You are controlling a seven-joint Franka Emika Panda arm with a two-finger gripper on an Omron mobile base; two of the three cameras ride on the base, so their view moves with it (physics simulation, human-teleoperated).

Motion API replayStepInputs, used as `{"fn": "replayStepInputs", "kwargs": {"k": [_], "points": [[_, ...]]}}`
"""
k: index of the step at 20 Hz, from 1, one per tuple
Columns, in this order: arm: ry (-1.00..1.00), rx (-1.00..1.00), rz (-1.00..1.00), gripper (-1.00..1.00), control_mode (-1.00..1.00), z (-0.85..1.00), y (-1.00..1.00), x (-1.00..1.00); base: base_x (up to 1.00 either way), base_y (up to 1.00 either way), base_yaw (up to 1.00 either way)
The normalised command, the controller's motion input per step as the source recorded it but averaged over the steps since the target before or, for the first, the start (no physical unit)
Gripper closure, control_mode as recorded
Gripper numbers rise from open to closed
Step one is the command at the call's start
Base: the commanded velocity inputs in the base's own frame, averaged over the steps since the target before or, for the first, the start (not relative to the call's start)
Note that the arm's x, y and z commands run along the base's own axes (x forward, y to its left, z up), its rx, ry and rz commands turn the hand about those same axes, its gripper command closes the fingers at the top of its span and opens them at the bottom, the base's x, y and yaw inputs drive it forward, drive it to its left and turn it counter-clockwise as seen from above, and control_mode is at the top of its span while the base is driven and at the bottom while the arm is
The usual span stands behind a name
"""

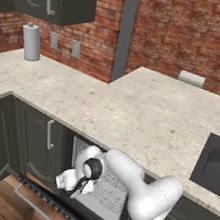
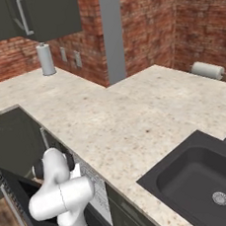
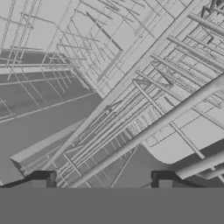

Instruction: Open the dishwasher door and pull out the top rack.

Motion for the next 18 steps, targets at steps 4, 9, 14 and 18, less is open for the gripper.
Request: {"fn": "replayStepInputs", "kwargs": {"k": [4, 9, 14, 18], "points": [[0.00, -0.27, -0.11, -1.00, -1.00, 0.00, -0.39, 0.69, 0.00, 0.00, 0.00], [-0.02, -0.25, -0.07, -1.00, -1.00, 0.06, -0.35, 0.29, 0.00, 0.00, 0.00], [-0.08, -0.11, -0.04, -1.00, -1.00, 0.61, -0.20, 0.00, 0.00, 0.00, 0.00], [-0.09, -0.03, -0.02, -1.00, -1.00, 0.62, -0.06, -0.02, 0.00, 0.00, 0.00]]}}
